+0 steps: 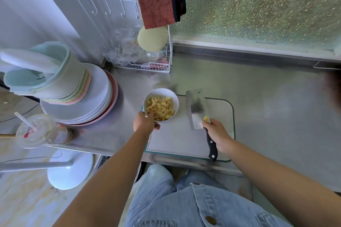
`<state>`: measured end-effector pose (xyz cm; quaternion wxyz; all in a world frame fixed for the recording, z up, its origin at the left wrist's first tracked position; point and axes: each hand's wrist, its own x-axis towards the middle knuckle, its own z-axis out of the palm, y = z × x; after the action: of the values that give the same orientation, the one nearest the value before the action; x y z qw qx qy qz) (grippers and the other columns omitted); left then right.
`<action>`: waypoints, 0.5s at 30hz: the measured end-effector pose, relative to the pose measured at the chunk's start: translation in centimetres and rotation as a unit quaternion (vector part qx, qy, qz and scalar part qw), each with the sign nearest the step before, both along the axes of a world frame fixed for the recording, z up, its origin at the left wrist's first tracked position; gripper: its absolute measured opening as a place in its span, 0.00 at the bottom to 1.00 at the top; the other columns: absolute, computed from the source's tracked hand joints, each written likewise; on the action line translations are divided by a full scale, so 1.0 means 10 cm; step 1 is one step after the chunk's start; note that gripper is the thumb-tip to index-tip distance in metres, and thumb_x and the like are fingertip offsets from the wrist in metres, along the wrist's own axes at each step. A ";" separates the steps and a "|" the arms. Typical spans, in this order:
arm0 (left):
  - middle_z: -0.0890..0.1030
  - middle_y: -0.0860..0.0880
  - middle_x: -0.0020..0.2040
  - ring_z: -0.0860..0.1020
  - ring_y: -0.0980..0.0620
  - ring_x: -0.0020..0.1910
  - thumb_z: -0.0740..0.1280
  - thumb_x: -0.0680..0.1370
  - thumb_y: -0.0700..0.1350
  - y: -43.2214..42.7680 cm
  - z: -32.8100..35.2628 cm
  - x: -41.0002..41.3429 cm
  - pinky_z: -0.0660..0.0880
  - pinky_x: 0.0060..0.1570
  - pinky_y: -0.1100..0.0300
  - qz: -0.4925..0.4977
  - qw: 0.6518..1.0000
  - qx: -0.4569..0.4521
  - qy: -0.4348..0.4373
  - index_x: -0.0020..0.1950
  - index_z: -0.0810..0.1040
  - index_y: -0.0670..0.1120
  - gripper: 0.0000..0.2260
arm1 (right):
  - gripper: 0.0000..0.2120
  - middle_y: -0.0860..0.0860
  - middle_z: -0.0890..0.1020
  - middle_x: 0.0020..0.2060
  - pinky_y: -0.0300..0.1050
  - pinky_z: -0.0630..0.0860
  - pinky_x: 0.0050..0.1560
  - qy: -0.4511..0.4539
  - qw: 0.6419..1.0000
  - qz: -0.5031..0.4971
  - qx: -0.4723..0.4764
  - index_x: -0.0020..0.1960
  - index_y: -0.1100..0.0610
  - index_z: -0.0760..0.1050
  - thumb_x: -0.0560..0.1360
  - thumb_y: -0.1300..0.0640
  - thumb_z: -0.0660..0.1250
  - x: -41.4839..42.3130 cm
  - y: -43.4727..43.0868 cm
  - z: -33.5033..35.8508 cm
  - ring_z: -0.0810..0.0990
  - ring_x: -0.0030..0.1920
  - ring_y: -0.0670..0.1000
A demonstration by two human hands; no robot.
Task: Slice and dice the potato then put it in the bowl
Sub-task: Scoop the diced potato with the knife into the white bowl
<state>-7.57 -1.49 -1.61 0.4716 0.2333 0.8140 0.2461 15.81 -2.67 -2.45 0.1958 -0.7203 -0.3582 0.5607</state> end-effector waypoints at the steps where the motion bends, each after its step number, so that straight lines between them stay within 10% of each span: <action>1: 0.83 0.43 0.35 0.84 0.44 0.37 0.57 0.80 0.44 -0.02 0.00 -0.02 0.80 0.51 0.47 0.008 1.000 0.002 0.008 0.60 0.71 0.40 0.13 | 0.16 0.50 0.60 0.28 0.44 0.54 0.33 -0.004 1.000 0.000 0.000 0.33 0.54 0.59 0.77 0.57 0.60 -0.01 0.00 0.00 0.58 0.30 0.50; 15: 0.82 0.44 0.35 0.81 0.47 0.35 0.58 0.79 0.45 -0.12 -0.01 -0.68 0.79 0.49 0.53 0.149 0.986 0.007 0.070 0.57 0.72 0.38 0.12 | 0.16 0.52 0.63 0.29 0.42 0.58 0.30 -0.071 0.997 -0.011 -0.002 0.32 0.56 0.61 0.77 0.58 0.59 -0.15 0.02 0.01 0.61 0.30 0.52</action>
<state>-14.33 -2.65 -1.71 0.3704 0.1296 0.8687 0.3024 14.33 -2.49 -2.37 0.1747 -0.7629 -0.3617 0.5065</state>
